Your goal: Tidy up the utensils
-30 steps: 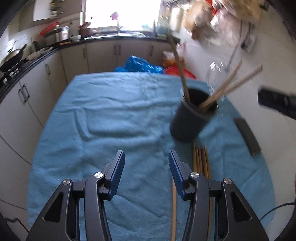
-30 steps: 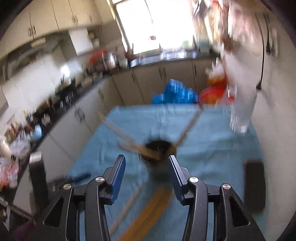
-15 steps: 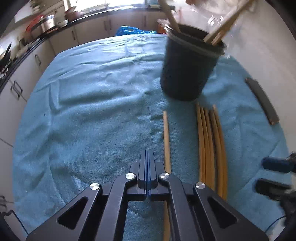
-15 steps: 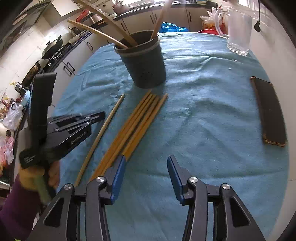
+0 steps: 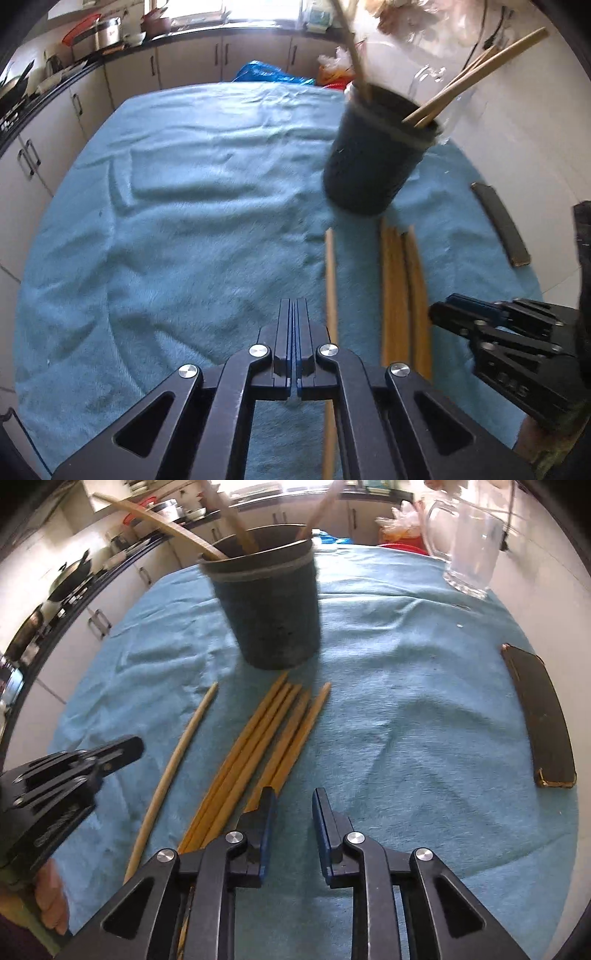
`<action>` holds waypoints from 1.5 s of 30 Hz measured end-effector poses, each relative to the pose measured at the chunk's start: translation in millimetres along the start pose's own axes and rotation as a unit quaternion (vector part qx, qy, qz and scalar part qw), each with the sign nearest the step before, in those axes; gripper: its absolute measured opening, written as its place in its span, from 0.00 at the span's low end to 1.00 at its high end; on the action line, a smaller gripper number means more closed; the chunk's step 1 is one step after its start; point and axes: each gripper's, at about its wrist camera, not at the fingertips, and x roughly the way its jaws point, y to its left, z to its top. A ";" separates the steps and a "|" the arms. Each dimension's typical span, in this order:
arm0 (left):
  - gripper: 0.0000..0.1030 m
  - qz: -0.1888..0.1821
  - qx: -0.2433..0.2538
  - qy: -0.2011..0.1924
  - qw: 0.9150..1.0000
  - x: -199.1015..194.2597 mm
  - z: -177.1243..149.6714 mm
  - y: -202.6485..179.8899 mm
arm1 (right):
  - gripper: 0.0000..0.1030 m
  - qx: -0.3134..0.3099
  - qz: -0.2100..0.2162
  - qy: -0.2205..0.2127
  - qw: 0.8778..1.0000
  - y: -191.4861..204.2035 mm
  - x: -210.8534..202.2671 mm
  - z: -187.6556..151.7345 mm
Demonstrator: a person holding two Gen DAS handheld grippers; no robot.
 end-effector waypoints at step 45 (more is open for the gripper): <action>0.05 0.023 -0.014 0.003 1.000 -0.6 13.3 -0.9 | 0.06 0.026 -0.010 -0.035 0.999 -29.1 -4.9 21.3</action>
